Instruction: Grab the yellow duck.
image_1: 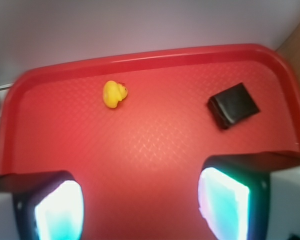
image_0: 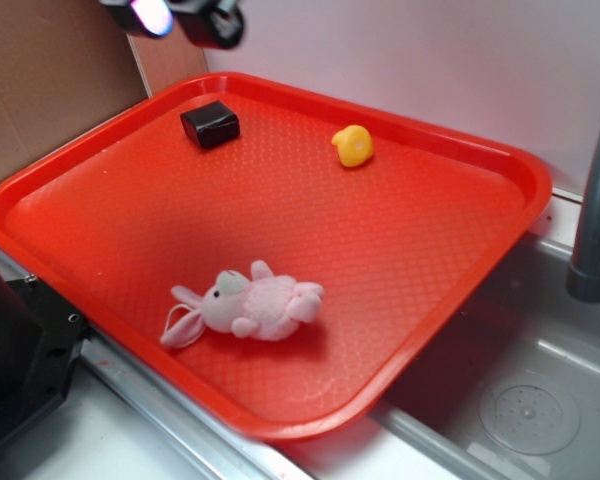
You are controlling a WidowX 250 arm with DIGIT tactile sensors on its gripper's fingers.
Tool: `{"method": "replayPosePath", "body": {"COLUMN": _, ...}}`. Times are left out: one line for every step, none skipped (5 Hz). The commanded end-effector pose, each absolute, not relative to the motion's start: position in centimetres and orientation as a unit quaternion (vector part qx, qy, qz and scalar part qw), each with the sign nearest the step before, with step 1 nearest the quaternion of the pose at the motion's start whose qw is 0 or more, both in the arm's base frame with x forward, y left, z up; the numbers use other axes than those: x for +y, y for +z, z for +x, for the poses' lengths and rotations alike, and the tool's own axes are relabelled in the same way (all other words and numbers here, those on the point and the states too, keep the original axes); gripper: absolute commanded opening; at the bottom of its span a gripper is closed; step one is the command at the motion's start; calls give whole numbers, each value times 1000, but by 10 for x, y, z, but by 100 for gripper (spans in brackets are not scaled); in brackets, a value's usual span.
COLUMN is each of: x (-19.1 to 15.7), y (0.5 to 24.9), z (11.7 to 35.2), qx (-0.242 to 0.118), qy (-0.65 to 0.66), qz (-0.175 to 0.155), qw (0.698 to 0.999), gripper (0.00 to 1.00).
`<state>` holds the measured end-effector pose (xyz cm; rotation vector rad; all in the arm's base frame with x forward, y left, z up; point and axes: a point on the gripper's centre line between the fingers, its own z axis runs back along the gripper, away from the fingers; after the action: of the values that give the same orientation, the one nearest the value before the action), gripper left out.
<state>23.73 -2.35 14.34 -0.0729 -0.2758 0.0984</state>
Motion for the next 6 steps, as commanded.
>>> {"method": "replayPosePath", "body": {"x": -47, "y": 116, "z": 293, "qx": -147, "qy": 53, "qz": -16, "qw": 988, "gripper": 100}}
{"method": "replayPosePath", "body": {"x": -50, "y": 89, "z": 314, "qx": -123, "qy": 42, "qz": -12, "qw": 991, "gripper": 100}}
{"method": "replayPosePath", "body": {"x": -47, "y": 77, "z": 322, "qx": -113, "qy": 45, "qz": -1, "qw": 993, "gripper": 100}}
{"method": "replayPosePath", "body": {"x": -46, "y": 58, "z": 334, "qx": -94, "qy": 30, "qz": 2, "qw": 995, "gripper": 100}}
{"method": "replayPosePath", "body": {"x": -47, "y": 48, "z": 338, "qx": -83, "qy": 22, "qz": 6, "qw": 996, "gripper": 100}}
{"method": "replayPosePath", "body": {"x": -49, "y": 42, "z": 339, "qx": -74, "qy": 14, "qz": 5, "qw": 997, "gripper": 100}}
